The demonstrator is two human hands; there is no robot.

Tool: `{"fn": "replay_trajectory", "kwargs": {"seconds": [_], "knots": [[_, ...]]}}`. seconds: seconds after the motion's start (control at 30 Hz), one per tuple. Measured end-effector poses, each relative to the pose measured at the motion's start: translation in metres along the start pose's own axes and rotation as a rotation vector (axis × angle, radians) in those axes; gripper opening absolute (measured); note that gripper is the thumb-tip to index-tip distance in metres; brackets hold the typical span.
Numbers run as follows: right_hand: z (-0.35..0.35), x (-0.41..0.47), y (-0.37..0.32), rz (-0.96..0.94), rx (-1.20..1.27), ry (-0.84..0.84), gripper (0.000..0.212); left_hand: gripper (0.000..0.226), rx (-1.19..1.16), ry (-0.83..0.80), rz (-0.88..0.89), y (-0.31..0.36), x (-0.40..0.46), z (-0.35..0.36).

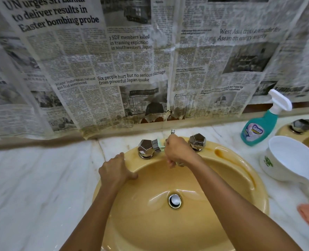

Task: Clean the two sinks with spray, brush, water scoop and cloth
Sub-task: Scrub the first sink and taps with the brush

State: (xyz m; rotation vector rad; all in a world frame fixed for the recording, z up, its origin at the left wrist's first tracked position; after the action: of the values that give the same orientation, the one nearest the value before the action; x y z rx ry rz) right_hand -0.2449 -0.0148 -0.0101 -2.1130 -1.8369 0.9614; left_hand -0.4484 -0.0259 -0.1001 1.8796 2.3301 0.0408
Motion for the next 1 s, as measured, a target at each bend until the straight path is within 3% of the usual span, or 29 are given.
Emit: {"fn": "replay_trajectory", "kwargs": {"seconds": [0.37, 0.63, 0.8, 1.0], "knots": [[-0.002, -0.008, -0.017, -0.099, -0.191, -0.063, 0.023, 0.075, 0.005, -0.001, -0.001, -0.001, 0.0, 0.002], [0.008, -0.003, -0.018, -0.085, -0.084, -0.038, 0.016, 0.078, 0.008, -0.009, -0.005, -0.001, 0.001, 0.003], [0.009, 0.007, -0.016, -0.094, -0.183, -0.044, 0.012, 0.076, 0.0, -0.013, -0.007, -0.001, 0.003, 0.005], [-0.009, 0.021, -0.012, -0.139, -0.182, -0.12, 0.028, 0.078, 0.015, 0.0, 0.003, -0.002, 0.005, 0.007]]}}
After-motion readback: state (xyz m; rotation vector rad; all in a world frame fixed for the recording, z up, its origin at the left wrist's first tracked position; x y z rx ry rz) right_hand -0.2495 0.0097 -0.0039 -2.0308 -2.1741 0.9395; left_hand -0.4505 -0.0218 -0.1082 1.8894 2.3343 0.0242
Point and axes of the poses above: each hand's wrist, its own x-axis towards the middle knuckle, its own z-axis out of the palm, y = z × x, the point moved 6 cm from there along x, towards the middle knuckle, and after that the axes turned 4 degrees about y, right-handed, at the moved point
